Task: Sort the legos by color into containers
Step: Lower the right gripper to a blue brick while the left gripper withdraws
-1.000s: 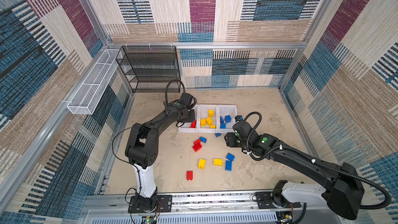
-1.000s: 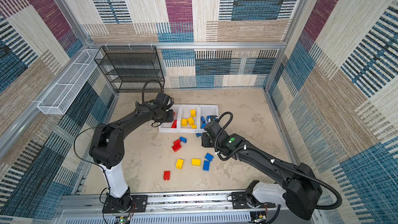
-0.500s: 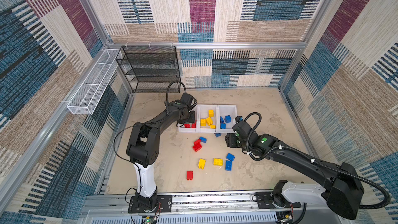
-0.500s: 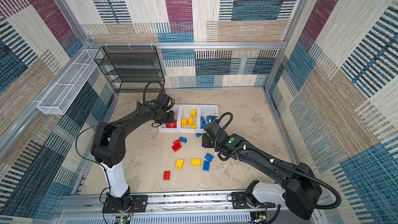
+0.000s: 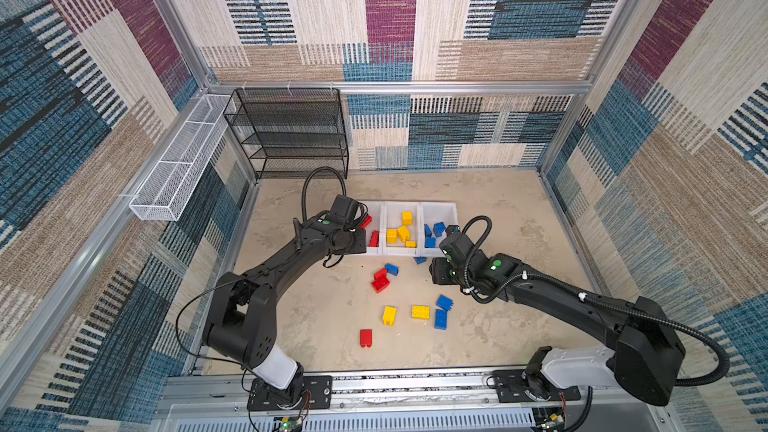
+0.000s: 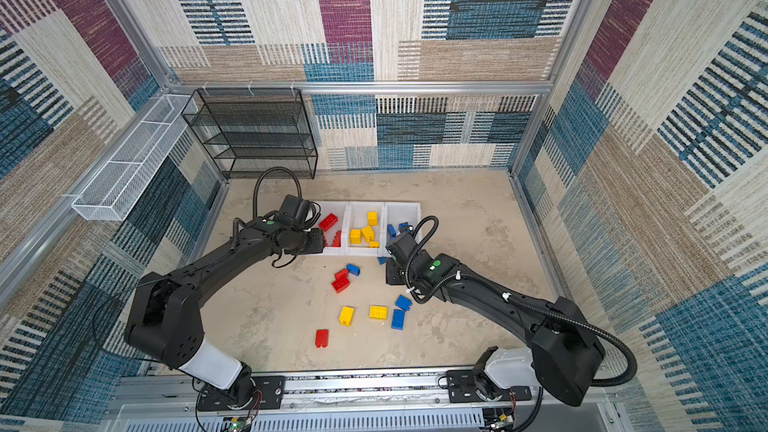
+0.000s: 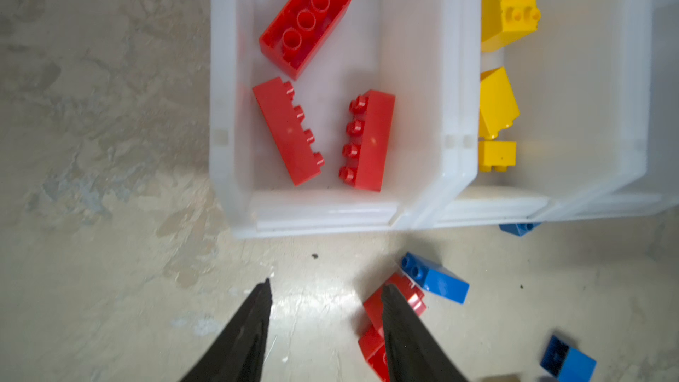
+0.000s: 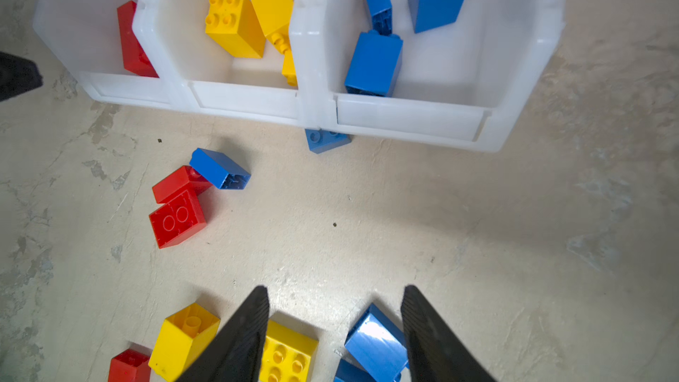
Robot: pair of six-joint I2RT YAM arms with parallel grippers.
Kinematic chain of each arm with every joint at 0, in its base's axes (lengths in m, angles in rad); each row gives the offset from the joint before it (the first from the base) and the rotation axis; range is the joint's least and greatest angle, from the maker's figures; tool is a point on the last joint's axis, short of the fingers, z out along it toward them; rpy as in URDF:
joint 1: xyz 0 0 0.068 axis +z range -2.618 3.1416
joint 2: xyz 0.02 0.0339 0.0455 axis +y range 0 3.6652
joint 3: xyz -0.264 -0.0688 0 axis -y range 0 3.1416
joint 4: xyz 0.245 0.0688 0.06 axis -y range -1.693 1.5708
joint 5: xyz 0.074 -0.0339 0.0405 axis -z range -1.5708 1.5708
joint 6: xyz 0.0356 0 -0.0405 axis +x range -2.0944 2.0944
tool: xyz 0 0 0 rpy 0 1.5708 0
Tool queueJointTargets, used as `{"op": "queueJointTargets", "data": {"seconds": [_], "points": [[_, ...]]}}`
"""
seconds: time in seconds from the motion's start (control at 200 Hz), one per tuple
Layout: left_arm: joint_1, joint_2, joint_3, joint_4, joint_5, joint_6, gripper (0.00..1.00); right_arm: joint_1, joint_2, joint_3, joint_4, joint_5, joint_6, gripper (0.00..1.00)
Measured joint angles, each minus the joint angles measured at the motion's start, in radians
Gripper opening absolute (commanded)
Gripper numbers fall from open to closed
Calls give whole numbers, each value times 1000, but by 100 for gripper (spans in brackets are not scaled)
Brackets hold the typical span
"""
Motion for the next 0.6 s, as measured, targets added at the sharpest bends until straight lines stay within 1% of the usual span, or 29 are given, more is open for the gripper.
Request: {"op": "queueJointTargets", "data": {"seconds": [0.09, 0.285, 0.421, 0.601], "points": [[0, -69, -78, 13, 21, -16, 53, 0, 63, 48, 11, -17, -35, 59], [0, -214, -230, 36, 22, -63, 53, 0, 180, 139, 54, -59, -130, 57], [0, -279, -281, 42, 24, -92, 53, 0, 245, 187, 74, -99, -190, 56], [0, -326, -321, 45, 26, -123, 53, 4, 317, 232, 89, -130, -253, 53]]}}
